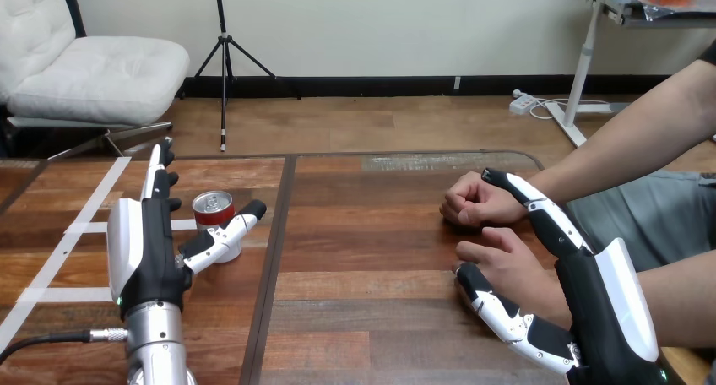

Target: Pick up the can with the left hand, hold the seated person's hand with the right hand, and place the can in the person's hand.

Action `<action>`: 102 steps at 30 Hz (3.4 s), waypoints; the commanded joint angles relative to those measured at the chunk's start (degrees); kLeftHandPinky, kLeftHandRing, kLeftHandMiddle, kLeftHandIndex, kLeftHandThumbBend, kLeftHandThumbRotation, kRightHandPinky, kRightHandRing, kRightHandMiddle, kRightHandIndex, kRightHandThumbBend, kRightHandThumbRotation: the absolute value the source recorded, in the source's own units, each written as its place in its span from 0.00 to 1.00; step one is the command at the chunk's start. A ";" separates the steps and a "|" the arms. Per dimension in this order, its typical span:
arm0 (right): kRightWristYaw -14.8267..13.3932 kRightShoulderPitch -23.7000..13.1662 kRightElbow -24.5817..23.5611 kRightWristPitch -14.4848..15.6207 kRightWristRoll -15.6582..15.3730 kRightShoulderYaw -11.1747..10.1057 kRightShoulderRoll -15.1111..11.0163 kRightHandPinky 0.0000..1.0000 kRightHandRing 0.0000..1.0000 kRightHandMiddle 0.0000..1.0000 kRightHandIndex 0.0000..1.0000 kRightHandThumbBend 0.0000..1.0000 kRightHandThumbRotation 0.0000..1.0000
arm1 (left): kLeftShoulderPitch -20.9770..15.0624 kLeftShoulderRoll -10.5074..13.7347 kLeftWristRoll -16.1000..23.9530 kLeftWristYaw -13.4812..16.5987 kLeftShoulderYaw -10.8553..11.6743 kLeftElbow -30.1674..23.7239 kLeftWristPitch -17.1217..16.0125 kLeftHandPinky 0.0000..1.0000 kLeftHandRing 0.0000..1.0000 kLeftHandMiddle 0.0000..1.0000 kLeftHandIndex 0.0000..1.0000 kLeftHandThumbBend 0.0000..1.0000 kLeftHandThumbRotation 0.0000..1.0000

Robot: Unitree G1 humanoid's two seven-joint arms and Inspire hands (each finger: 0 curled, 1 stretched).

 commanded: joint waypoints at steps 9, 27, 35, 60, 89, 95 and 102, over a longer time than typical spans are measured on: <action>0.36 -3.31 -0.89 -0.08 0.35 -0.57 -1.03 0.96 0.91 0.89 0.86 0.43 0.37 | -5.46 2.44 1.49 2.19 -1.49 1.63 -0.42 0.78 0.88 0.93 0.95 0.92 0.41; 0.39 -3.49 -0.76 -0.40 0.13 -0.63 -1.34 1.00 0.91 0.88 0.85 0.43 0.35 | -6.44 3.33 3.30 4.40 -2.97 2.93 0.67 0.79 0.89 0.94 0.96 0.92 0.44; 0.84 -3.42 -0.75 -0.51 0.45 -0.55 -1.65 1.00 0.91 0.88 0.86 0.43 0.35 | -7.16 3.99 4.46 5.27 -3.90 3.63 1.30 0.80 0.90 0.96 0.96 0.91 0.46; 1.21 -3.32 -0.78 -0.66 0.55 -0.06 -2.55 1.00 0.92 0.88 0.86 0.42 0.34 | -9.59 4.28 4.53 3.33 -5.60 3.84 5.83 0.78 0.89 0.95 0.96 0.91 0.47; 1.44 -2.73 -1.61 -0.03 -0.09 -0.47 -2.98 1.00 0.93 0.89 0.86 0.42 0.35 | -14.43 5.57 6.21 5.13 -8.42 11.91 6.08 0.79 0.88 0.95 0.95 0.91 0.52; 1.60 -2.72 -1.65 -0.02 -0.08 -0.57 -3.23 1.00 0.93 0.89 0.87 0.42 0.37 | -15.43 5.81 6.26 5.17 -8.93 13.90 6.15 0.79 0.88 0.95 0.95 0.91 0.54; 1.95 -2.80 -1.51 -0.11 0.54 -0.55 -3.45 1.00 0.93 0.89 0.87 0.42 0.37 | -16.27 5.88 5.80 4.82 -9.26 15.34 6.69 0.80 0.89 0.95 0.95 0.92 0.55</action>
